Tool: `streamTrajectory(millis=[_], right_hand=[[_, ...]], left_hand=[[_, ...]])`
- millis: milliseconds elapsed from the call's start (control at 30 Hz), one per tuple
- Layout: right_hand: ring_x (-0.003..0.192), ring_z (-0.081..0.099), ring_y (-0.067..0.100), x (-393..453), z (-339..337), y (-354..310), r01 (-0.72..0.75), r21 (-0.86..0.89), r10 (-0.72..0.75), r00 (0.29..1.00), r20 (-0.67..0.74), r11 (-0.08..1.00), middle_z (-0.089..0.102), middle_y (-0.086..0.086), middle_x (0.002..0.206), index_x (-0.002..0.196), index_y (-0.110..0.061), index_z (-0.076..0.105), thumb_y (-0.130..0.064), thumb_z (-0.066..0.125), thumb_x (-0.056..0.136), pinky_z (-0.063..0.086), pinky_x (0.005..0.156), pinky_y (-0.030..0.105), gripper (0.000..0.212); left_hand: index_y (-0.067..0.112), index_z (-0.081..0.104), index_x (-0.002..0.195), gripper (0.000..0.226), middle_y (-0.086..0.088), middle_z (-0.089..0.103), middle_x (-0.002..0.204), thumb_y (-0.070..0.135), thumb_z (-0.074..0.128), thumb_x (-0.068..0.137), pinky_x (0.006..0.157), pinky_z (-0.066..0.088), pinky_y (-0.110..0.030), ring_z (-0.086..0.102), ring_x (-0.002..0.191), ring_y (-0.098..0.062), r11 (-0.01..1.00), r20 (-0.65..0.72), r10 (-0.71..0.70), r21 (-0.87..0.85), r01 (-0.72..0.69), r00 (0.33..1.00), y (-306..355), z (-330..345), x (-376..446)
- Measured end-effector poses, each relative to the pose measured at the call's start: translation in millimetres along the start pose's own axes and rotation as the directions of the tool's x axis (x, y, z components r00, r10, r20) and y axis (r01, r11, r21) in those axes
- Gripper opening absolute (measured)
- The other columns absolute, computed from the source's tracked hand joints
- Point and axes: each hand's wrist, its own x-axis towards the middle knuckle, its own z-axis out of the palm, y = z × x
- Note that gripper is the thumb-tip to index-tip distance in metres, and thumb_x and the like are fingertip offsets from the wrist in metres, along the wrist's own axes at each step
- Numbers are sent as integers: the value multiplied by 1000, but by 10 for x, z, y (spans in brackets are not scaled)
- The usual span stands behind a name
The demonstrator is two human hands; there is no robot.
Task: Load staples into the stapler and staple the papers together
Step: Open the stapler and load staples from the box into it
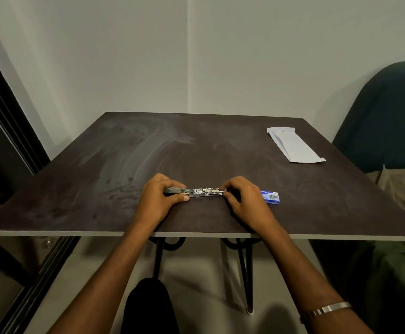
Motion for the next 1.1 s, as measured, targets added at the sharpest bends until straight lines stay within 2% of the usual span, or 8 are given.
streamTrajectory(millis=[100,167,400,533,667,833,967,1100], right_hand=[[87,55,6,-2,-11,-10,-18,19,18,1000,0,1000,61,-2,96,94,-15,69,-11,62,89,35,77,4,9],[86,55,6,-2,-15,-22,-25,36,25,1000,5,999,59,-4,97,93,-15,69,-12,63,89,36,75,4,8],[94,52,5,2,-32,-75,-34,84,29,997,66,996,56,-8,102,96,-19,68,-13,65,88,37,82,12,12],[107,52,8,0,-23,-102,-28,126,22,999,48,992,57,-8,108,104,-22,67,-11,66,86,39,92,18,21],[111,50,9,8,-13,-125,-4,129,-1,999,42,992,58,-8,111,106,-25,67,-11,66,86,37,94,16,25],[114,52,8,36,30,-233,76,93,-82,995,58,993,63,-12,113,111,-29,65,-10,60,88,37,104,39,30],[116,50,6,62,91,-356,121,23,-122,985,120,992,62,-14,115,116,-30,64,-4,52,89,29,100,36,40],[114,50,7,65,87,-386,135,3,-133,978,161,991,62,-12,117,122,-30,62,2,48,87,28,100,37,49]], left_hand=[[25,76,95,24,6,57,92,24,81,72,90,44,-33,54,97,-18,998,33,31,62,-33,999,1,19,8],[30,75,97,22,9,58,96,29,77,76,99,40,-44,52,101,-15,991,46,51,119,-56,998,-6,35,0],[41,72,99,18,16,60,101,36,69,82,90,21,-31,48,104,-7,968,56,94,230,-104,994,12,98,1],[43,71,99,17,18,60,101,40,67,82,88,19,-31,46,105,-5,960,63,104,254,-117,993,8,111,-5],[45,70,98,17,18,60,102,41,67,82,88,19,-31,46,106,-5,960,64,109,253,-122,992,13,116,-14],[45,70,99,18,18,60,102,44,67,81,85,16,-29,45,105,-4,962,66,119,240,-132,991,-1,118,-16],[45,70,99,19,19,60,102,47,67,80,86,17,-30,45,106,-5,959,62,113,254,-125,992,-14,126,-11],[46,68,99,20,19,60,102,51,65,80,87,18,-30,46,106,-6,955,50,111,270,-121,993,-21,138,-9]])
